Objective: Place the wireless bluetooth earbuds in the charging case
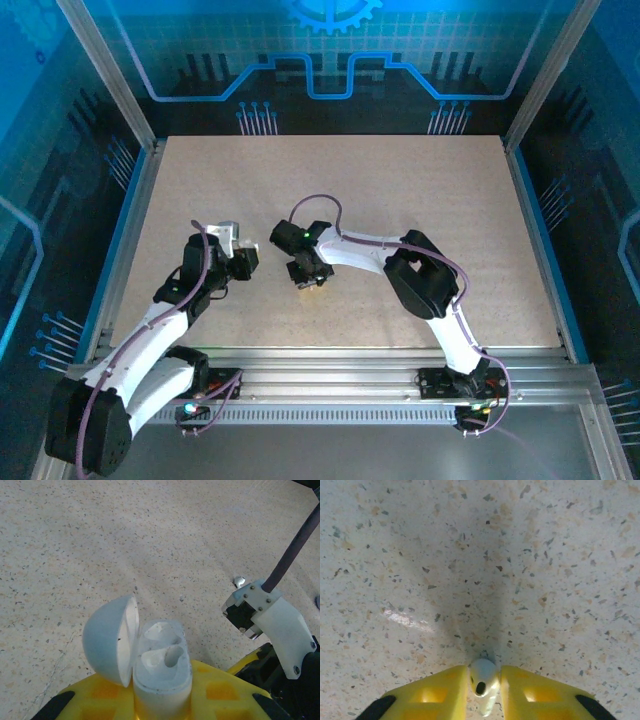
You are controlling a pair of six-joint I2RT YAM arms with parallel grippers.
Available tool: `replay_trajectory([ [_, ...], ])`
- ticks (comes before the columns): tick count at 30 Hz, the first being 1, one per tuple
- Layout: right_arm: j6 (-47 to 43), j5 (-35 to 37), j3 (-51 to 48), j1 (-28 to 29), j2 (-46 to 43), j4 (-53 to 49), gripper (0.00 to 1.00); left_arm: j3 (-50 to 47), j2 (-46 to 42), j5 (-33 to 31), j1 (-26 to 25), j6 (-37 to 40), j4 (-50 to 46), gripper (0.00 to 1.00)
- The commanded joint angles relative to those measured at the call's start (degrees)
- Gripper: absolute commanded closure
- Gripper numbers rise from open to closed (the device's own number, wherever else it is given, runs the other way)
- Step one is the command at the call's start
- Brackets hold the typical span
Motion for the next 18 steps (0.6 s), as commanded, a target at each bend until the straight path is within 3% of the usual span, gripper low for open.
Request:
replay_trajectory([
  [1,-0.3,-1.2,1.3,0.3,1.5,-1.9,0.79,1.3,-0.5,-0.9,0.2,1.5,-0.2,0.8],
  [8,-0.4,-1.1,1.2,0.2,1.5,-1.5,0.88,1.2,-0.4,-0.6,0.2,1.5,0.0,0.79],
  [18,0.5,0.6,-3.8,-0.7,-4.4,2.0,0.91,0.7,1.6,2.0,0.1,1.1,2.0,0.8],
])
